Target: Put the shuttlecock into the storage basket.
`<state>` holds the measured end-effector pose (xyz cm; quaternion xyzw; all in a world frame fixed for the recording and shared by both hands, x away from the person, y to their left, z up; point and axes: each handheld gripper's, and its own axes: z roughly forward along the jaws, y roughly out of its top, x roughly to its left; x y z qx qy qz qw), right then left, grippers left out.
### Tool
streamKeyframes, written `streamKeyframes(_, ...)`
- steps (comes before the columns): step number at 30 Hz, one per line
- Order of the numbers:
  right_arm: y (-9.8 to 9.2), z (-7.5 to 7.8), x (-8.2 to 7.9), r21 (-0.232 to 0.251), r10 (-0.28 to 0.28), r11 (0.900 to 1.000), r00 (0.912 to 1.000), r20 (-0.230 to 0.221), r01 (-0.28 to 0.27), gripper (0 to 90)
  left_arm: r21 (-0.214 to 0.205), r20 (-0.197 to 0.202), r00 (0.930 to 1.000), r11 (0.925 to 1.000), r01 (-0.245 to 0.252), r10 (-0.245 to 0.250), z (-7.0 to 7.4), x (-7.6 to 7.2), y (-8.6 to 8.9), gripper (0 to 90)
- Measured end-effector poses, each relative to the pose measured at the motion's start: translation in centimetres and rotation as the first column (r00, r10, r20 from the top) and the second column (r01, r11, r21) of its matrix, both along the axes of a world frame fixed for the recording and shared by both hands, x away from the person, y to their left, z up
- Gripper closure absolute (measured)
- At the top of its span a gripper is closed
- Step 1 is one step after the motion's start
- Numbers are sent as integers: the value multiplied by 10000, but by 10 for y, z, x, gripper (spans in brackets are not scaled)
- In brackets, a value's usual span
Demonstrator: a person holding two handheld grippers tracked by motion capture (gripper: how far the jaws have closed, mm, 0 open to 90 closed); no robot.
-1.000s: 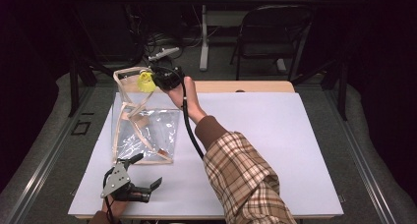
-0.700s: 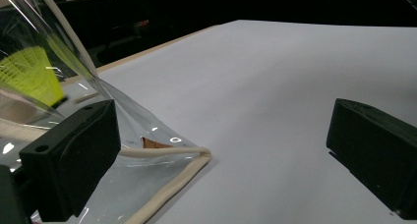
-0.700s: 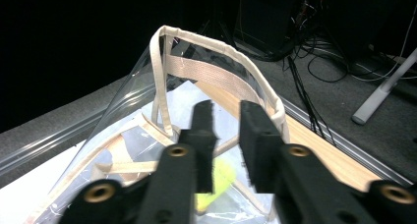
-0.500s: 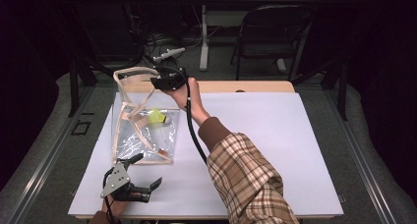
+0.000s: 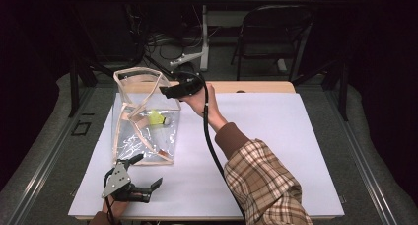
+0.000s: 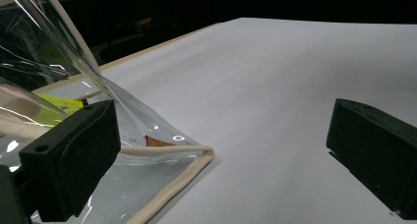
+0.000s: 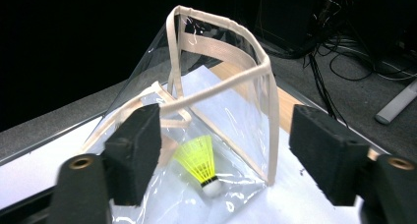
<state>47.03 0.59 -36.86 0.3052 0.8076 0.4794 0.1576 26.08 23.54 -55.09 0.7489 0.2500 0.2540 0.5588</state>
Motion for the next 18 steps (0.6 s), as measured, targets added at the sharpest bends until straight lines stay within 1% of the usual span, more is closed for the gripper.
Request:
streamKeyframes(3, -9, -2, -3, 63, 7, 10000, 10000, -2, -7, 193, 19, -44, 10000, 10000, -17, 17, 0, 0, -1, 0)
streamKeyframes(6, -17, -6, -7, 63, 10, 10000, 10000, -34, -10, 156, 23, -53, 10000, 10000, -35, 35, 0, 0, -1, 0)
streamKeyframes(13, -34, -10, -16, 114, 47, 9999, 10000, -1, -47, 118, 67, -54, 10000, 10000, -49, 49, -1, 0, -1, 0)
streamKeyframes(18, -45, -12, -24, 141, -12, 9999, 9999, 110, 10, 84, 108, -82, 10000, 9999, -46, 47, -1, 0, -1, 0)
